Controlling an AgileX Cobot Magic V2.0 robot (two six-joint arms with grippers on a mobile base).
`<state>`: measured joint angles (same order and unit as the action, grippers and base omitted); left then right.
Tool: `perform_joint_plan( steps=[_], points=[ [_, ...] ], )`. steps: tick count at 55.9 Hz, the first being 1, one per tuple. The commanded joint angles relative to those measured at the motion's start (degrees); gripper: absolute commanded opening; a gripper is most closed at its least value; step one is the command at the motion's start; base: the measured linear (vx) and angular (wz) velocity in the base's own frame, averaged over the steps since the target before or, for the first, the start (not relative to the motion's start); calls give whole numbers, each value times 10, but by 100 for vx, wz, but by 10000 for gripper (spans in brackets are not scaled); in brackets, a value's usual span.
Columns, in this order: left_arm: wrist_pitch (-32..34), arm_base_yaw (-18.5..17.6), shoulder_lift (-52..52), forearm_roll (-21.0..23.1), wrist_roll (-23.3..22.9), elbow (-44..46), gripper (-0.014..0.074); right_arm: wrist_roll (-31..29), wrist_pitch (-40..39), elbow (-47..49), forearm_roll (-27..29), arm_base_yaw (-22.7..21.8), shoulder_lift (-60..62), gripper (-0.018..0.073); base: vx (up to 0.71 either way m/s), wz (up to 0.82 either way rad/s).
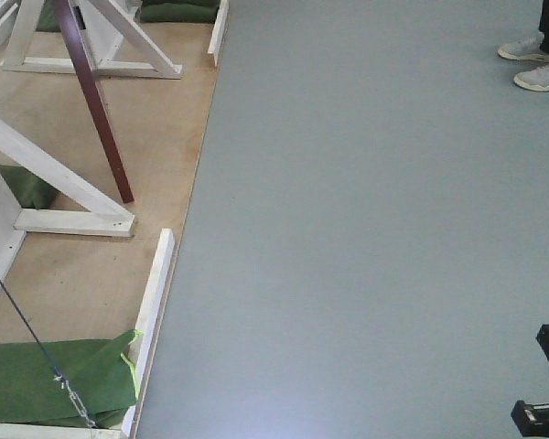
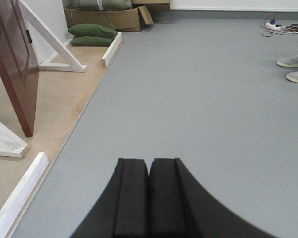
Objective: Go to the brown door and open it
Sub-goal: 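Drive the base forward alongside the partly open brown door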
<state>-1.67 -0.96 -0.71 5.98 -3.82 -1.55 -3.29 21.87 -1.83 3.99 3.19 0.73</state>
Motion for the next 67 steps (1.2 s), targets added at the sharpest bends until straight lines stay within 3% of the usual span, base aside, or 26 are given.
perform_joint_plan(
  steps=[1, 67],
  points=[
    [50, -1, -6, 1, -4, 12, -3, -5, -45, -2, -2, -1, 3, 0, 18, 9],
    [50, -1, -6, 1, -4, 12, -3, -5, -46, -2, -2, -1, 3, 0, 21, 1]
  ],
)
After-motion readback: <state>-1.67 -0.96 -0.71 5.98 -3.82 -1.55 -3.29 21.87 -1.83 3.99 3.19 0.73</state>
